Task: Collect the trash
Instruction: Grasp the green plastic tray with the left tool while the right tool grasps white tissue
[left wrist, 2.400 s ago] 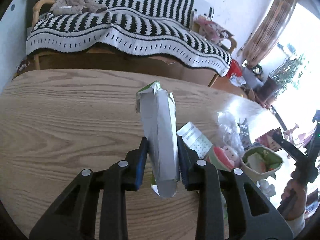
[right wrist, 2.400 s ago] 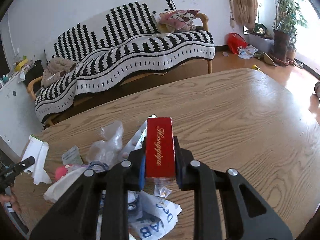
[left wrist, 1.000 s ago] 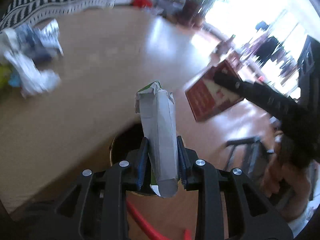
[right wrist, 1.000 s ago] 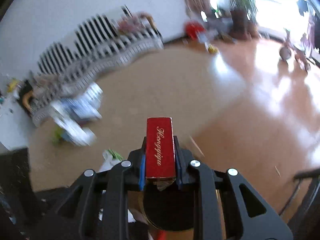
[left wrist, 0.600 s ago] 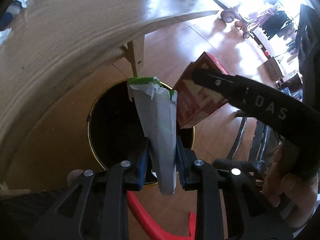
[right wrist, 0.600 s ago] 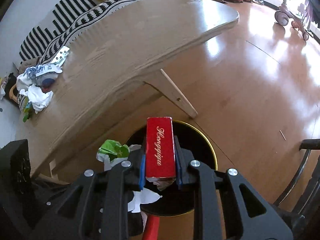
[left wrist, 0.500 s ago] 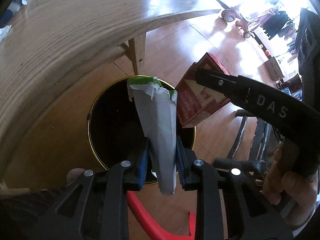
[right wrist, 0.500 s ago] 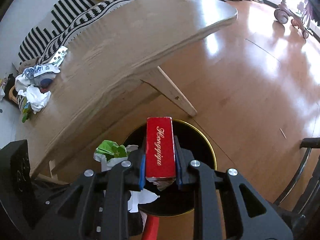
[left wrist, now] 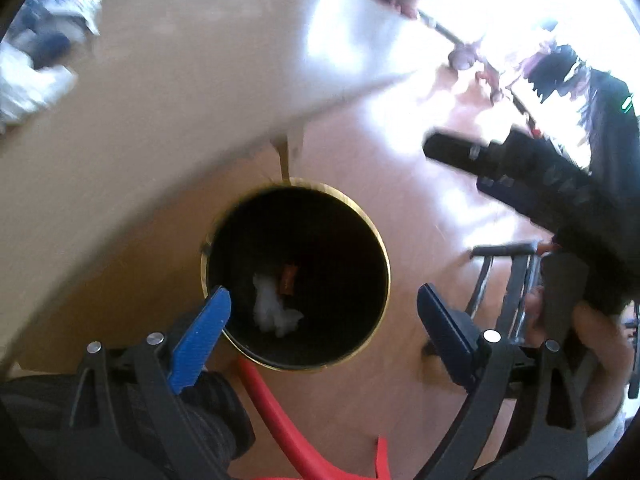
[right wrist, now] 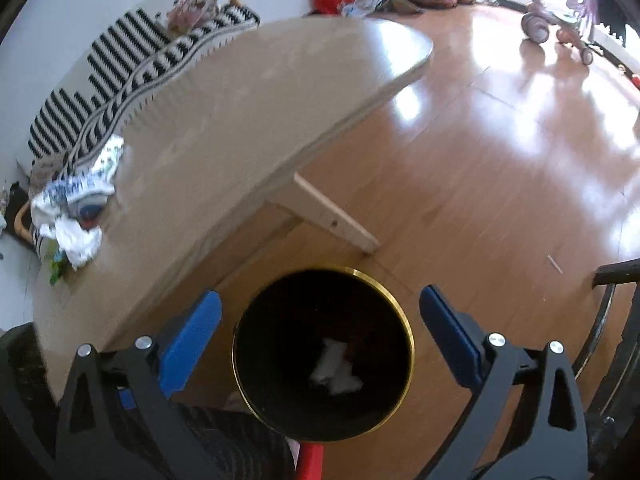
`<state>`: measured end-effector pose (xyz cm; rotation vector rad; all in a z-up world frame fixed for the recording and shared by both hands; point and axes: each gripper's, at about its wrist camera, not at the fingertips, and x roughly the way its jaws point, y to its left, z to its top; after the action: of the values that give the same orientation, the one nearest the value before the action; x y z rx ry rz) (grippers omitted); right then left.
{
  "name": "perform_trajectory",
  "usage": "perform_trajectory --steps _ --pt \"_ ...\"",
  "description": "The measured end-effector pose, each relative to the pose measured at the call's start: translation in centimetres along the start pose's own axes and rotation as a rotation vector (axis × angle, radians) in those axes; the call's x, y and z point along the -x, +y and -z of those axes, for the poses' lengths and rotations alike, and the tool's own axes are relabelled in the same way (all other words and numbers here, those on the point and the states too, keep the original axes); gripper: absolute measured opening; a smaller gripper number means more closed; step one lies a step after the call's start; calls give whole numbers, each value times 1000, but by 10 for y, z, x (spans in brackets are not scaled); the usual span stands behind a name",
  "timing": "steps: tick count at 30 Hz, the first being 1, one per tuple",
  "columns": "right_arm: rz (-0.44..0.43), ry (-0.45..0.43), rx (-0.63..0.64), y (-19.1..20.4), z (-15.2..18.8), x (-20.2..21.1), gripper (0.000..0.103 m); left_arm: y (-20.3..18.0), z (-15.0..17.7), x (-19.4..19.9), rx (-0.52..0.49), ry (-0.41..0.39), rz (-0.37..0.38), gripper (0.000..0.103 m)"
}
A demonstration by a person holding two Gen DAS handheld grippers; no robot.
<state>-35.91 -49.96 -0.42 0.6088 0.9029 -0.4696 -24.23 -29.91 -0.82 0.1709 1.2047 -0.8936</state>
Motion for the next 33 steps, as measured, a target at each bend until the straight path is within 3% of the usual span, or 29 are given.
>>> perform_trajectory --steps 3,6,9,12,16,26,30,33 --pt "42 -93 52 11 -5 17 96 21 -12 53 29 -153 -41 92" --pt "53 -157 146 39 -7 29 96 68 -24 108 125 -293 -160 97" --pt "5 -209 207 75 -13 36 96 136 -27 154 233 -358 -355 97" --pt "-75 -250 286 121 -17 36 96 200 -21 173 357 -376 -475 97" --pt "-157 -204 458 199 -14 6 96 252 -24 174 429 -328 -504 97" --pt "-191 -46 735 295 13 -70 96 292 -56 127 427 -236 -523 97" --pt "-156 6 772 308 12 -102 96 309 -64 110 426 -211 -546 97" --pt "-167 -8 756 311 4 -113 97 314 -66 107 396 -234 -595 97"
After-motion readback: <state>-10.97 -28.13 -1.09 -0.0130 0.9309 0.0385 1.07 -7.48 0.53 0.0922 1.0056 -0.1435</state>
